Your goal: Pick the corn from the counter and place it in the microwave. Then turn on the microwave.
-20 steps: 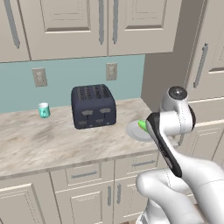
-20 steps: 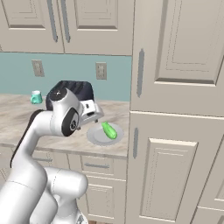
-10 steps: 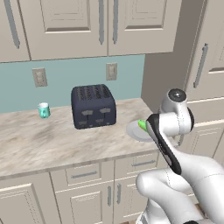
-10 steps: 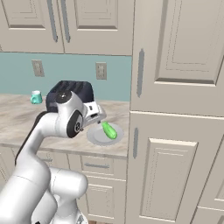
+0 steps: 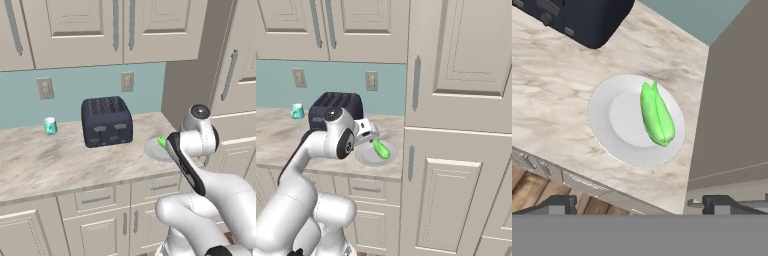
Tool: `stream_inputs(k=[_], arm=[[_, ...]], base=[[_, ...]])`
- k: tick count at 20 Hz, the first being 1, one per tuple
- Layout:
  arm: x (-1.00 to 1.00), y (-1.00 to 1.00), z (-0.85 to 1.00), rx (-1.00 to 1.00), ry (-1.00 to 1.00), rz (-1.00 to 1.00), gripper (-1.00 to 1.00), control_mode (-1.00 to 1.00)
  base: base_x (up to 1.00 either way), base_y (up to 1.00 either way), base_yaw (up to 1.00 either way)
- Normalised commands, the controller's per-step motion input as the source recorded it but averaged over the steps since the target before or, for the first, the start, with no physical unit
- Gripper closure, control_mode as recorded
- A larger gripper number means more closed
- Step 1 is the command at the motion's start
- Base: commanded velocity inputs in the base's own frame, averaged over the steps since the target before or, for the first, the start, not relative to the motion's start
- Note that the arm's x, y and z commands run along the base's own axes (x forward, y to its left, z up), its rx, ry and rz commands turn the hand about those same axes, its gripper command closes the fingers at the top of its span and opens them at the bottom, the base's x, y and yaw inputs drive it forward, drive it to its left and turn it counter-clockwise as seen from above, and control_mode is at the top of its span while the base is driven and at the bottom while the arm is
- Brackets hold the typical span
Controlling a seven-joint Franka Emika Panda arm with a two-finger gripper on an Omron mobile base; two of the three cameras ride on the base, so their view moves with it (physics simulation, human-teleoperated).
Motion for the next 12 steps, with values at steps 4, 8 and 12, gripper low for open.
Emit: stream_inputs(k=[4, 8, 12], arm=[[0.17, -0.01, -0.14, 0.0, 0.0, 0.0, -1.0, -1.0], [0.16, 0.0, -0.12, 0.0, 0.0, 0.0, -1.0, -1.0], [0.15, -0.04, -0.08, 0.0, 0.0, 0.0, -1.0, -1.0]], base=[[0.0, 0.0, 0.0], [0.0, 0.0, 0.0], [0.0, 0.0, 0.0]])
